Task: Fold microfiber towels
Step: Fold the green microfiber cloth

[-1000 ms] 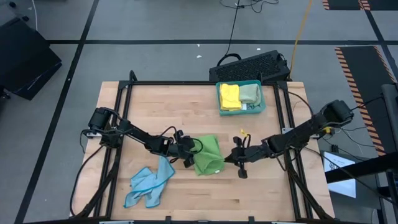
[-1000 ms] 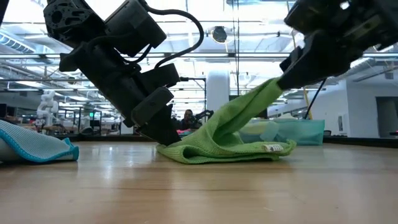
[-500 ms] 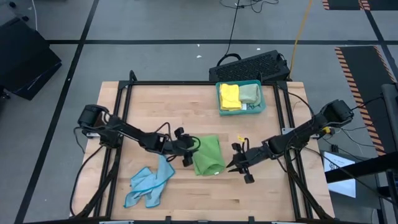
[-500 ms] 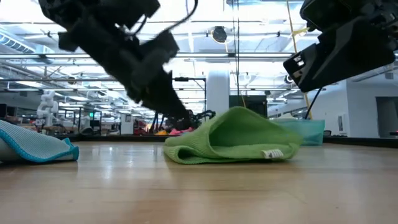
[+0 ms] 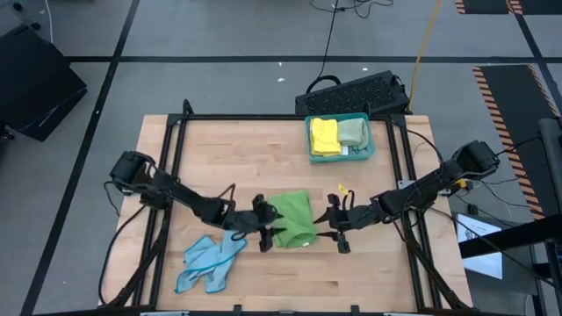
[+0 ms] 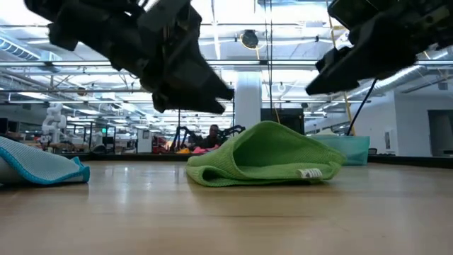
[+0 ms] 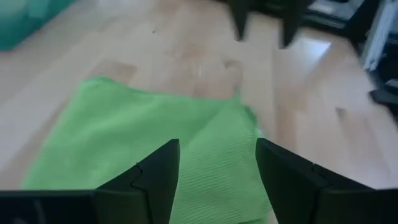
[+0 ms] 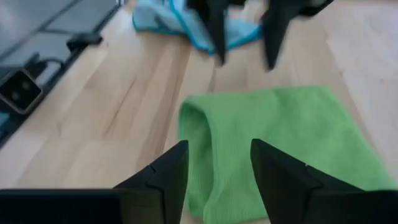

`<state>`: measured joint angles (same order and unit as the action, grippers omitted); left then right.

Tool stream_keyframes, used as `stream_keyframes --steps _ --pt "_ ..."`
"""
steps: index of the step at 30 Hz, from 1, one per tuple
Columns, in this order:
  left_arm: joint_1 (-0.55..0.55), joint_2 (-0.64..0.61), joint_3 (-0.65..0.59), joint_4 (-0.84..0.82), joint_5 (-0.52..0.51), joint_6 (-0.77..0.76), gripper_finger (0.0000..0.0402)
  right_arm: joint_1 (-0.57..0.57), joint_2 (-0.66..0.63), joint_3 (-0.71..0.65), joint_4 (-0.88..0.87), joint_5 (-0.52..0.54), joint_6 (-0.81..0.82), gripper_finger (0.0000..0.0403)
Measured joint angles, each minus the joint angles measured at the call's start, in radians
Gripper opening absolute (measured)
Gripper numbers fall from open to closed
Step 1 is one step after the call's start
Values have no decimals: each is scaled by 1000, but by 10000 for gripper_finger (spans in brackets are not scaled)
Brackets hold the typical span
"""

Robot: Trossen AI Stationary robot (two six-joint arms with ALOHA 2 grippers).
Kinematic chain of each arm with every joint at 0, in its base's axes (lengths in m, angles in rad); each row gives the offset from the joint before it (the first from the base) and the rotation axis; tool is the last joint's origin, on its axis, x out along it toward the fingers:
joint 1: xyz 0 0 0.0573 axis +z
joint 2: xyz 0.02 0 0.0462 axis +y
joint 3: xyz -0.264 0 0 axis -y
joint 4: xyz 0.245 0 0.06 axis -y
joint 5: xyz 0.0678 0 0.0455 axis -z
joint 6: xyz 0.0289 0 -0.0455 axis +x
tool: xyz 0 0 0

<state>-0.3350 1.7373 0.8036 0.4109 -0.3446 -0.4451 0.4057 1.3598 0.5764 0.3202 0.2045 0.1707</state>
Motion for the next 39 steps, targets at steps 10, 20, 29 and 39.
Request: stream_keyframes --steps 10,20,29,39 --pt "-33 155 1 53 93 -80 214 -32 0 -150 402 8 -10 127" --pt "-33 130 0 28 308 18 214 -85 94 -221 604 3 26 102" --pt "-2 -2 1 -70 142 134 214 -90 458 -25 785 -98 31 100" --pt "152 0 1 -347 3 -143 214 -94 747 156 784 -181 72 100"
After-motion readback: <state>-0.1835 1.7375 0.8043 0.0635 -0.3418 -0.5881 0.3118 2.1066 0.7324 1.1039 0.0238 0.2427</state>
